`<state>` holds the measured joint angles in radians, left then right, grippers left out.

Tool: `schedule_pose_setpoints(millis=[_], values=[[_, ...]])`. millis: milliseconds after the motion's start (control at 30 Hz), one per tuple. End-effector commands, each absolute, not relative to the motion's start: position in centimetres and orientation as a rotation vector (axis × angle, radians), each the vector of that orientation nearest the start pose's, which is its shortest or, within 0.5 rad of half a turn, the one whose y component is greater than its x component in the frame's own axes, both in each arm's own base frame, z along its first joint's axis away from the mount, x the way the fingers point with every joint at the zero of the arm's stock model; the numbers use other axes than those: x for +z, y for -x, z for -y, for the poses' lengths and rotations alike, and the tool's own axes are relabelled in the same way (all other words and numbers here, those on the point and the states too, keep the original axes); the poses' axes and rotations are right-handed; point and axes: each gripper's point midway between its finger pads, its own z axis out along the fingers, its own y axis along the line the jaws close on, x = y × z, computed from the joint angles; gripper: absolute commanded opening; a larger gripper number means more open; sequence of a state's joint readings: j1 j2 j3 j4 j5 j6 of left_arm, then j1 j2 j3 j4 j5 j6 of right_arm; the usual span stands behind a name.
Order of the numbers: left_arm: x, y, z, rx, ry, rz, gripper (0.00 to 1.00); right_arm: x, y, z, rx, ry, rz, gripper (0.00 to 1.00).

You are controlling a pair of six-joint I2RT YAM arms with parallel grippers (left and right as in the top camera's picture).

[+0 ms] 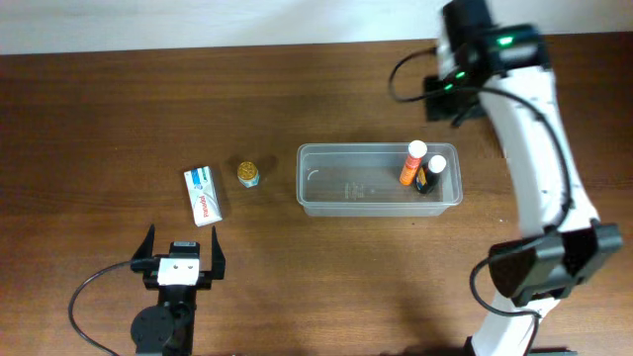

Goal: Pack container
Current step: 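Release the orange tube and raise the right gripper, then move the right gripper to the white spray bottle and grasp it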

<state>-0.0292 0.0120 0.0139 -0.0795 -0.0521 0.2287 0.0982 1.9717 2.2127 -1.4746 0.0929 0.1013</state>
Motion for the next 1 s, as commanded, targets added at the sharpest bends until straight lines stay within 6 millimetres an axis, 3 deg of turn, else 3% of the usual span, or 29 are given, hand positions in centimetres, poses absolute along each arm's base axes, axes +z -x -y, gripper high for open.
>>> schedule_pose_setpoints(millis=[0, 133, 300, 433, 500, 567, 633, 767, 867, 967], values=[[15.7, -24.6, -0.1, 0.2, -0.186, -1.642, 0.99, 28.7, -42.2, 3.9, -0.202, -0.227, -2.678, 0.52], [15.7, -24.6, -0.1, 0.2, -0.186, -1.642, 0.99, 28.8, -40.6, 9.5, -0.176, -0.411, -2.689, 0.56], [15.7, -24.6, -0.1, 0.2, -0.186, -1.641, 0.99, 27.4, -40.6, 11.8, 0.059, -0.344, -2.697, 0.57], [15.7, -24.6, -0.1, 0.2, -0.186, -1.642, 0.99, 26.2, -41.7, 14.4, 0.018, -0.301, -2.662, 0.59], [15.7, -24.6, -0.1, 0.2, -0.186, -1.641, 0.99, 25.3, -42.1, 15.2, -0.027, -0.193, -2.671, 0.65], [15.7, -24.6, -0.1, 0.2, -0.186, -1.642, 0.99, 24.2, -42.4, 15.9, -0.067, -0.132, -2.684, 0.81], [15.7, -24.6, -0.1, 0.2, -0.186, -1.641, 0.99, 22.9, -42.7, 16.8, -0.097, -0.128, -2.695, 0.89], [15.7, -24.6, -0.1, 0.2, -0.186, -1.642, 0.99, 20.4, -43.4, 18.1, -0.094, -0.129, -2.711, 0.9], [15.7, -24.6, -0.1, 0.2, -0.186, -1.641, 0.99, 18.2, -43.9, 17.8, -0.052, -0.024, -2.733, 0.9], [15.7, -24.6, -0.2, 0.2, -0.186, -1.641, 0.99, 15.9, -44.2, 17.8, -0.018, -0.028, -2.772, 0.9]])
